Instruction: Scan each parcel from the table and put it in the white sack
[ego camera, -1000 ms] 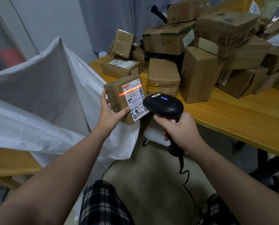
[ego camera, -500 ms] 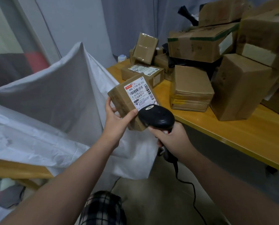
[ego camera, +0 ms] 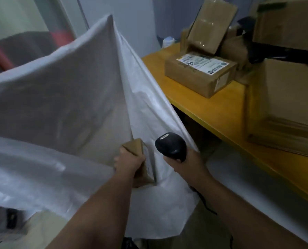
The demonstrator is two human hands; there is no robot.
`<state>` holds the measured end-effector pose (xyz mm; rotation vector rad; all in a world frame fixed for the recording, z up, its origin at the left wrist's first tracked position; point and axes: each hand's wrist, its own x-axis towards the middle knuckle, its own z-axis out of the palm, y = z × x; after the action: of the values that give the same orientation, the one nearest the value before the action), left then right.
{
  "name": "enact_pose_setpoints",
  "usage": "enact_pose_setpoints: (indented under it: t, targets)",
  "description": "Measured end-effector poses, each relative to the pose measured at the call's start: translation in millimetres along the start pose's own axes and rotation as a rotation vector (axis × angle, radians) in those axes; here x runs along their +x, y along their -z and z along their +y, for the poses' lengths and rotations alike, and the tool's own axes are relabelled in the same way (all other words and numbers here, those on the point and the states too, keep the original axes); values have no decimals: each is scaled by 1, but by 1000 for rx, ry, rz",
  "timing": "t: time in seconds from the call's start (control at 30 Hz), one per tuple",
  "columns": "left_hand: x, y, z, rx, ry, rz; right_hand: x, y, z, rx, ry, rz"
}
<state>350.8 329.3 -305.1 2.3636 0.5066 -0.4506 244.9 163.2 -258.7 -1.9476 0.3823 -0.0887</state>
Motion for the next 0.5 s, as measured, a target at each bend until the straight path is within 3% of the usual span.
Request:
enact_pose_setpoints:
  t: [0.17, 0.27, 0.37, 0.5]
  targets:
    - [13, -23, -39, 237, 74, -83, 5, -3, 17, -85, 3, -5]
    - [60, -45, -81, 386, 31, -236, 0, -1, 14, -142, 30, 37]
    - [18, -21, -66, 398, -29, -194, -10, 0, 8, -157, 59, 52]
    - [-41, 7, -15, 299, -271, -83, -33, 11, -11, -141, 92, 65]
